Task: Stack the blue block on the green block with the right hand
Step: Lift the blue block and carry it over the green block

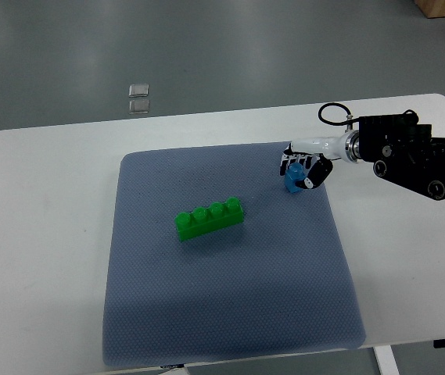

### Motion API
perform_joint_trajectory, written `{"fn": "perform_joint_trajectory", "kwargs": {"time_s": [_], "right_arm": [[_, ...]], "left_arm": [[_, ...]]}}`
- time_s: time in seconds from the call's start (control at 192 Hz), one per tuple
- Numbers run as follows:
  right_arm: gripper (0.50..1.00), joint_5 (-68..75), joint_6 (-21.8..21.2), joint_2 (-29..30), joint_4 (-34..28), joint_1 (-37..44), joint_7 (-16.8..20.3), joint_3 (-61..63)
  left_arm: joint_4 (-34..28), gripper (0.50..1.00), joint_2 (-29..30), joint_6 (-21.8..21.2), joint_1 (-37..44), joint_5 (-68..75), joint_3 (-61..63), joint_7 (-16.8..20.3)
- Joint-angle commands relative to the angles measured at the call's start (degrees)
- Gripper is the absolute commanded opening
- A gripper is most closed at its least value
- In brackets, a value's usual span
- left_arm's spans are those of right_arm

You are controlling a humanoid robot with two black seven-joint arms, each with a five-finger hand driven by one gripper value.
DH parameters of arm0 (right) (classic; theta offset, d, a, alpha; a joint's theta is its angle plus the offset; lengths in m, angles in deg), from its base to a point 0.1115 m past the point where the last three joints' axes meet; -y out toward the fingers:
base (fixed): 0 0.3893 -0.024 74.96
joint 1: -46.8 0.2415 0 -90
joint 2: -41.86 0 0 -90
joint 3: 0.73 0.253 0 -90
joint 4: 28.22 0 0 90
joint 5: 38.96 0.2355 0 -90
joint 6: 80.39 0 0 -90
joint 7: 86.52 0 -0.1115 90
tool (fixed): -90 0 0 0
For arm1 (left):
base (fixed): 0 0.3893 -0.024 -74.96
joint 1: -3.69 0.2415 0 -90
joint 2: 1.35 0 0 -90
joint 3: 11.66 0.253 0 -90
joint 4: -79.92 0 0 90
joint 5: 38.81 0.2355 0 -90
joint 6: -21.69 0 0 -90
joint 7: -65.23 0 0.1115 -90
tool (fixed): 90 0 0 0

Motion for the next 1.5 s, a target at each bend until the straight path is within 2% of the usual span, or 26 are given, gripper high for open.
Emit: {"fn": "perform_joint_trajectory", "kwargs": {"time_s": [0.0, 0.104, 0.375, 0.38, 0.453, 0.828, 0.891, 0.896, 0.906, 0.984, 1.495], "right_arm": [[0.576, 0.00, 0.09, -0.12, -0.10, 0.26, -0.29, 0.08], [0.547, 0.00, 0.26, -0.29, -0.19, 0.43, -1.43, 0.08], [0.531, 0.00, 1.49, -1.00, -3.61, 2.54, -3.90, 0.96], [0.531, 0.00, 2.54, -1.08, -6.14, 3.50, -3.90, 0.96], [0.533, 0.00, 3.34, -1.09, -9.85, 5.18, -3.81, 0.96], [0.533, -4.04, 5.62, -0.12, -23.30, 9.66, -2.84, 0.96], [0.533, -4.40, 5.71, -0.03, -23.39, 9.66, -2.66, 0.96], [0.533, -5.44, 5.97, 0.32, -23.56, 9.40, -1.10, 0.88], [0.533, -5.54, 5.98, 0.41, -23.57, 9.31, -0.73, 0.88], [0.533, -5.72, 6.77, 1.29, -23.57, 8.87, 0.59, 0.88], [0.533, -9.76, 9.05, 2.61, -22.60, 5.27, 0.50, 0.17]], "left_arm": [[-0.02, 1.000, 0.00, 0.00, 0.01, 0.00, 0.00, -0.01], [-0.02, 1.000, 0.00, 0.00, 0.01, 0.00, 0.00, -0.01], [0.06, 1.000, 0.00, 0.00, -0.07, 0.00, 0.00, -0.01], [-0.02, 1.000, 0.00, 0.00, 0.01, 0.00, 0.00, -0.01], [0.06, 1.000, 0.00, 0.00, 0.01, 0.00, 0.00, -0.01], [0.06, 1.000, 0.00, 0.00, 0.01, 0.00, -0.09, -0.01], [0.06, 1.000, 0.00, 0.00, -0.07, 0.00, -0.09, -0.01], [0.06, 1.000, 0.00, 0.00, -0.07, 0.00, -0.09, -0.01], [-0.02, 1.000, 0.00, 0.00, -0.07, 0.00, 0.00, -0.01], [0.06, 1.000, 0.00, 0.00, -0.07, 0.00, 0.00, -0.01], [-0.02, 1.000, 0.00, 0.00, -0.07, 0.00, -0.09, -0.01]]}}
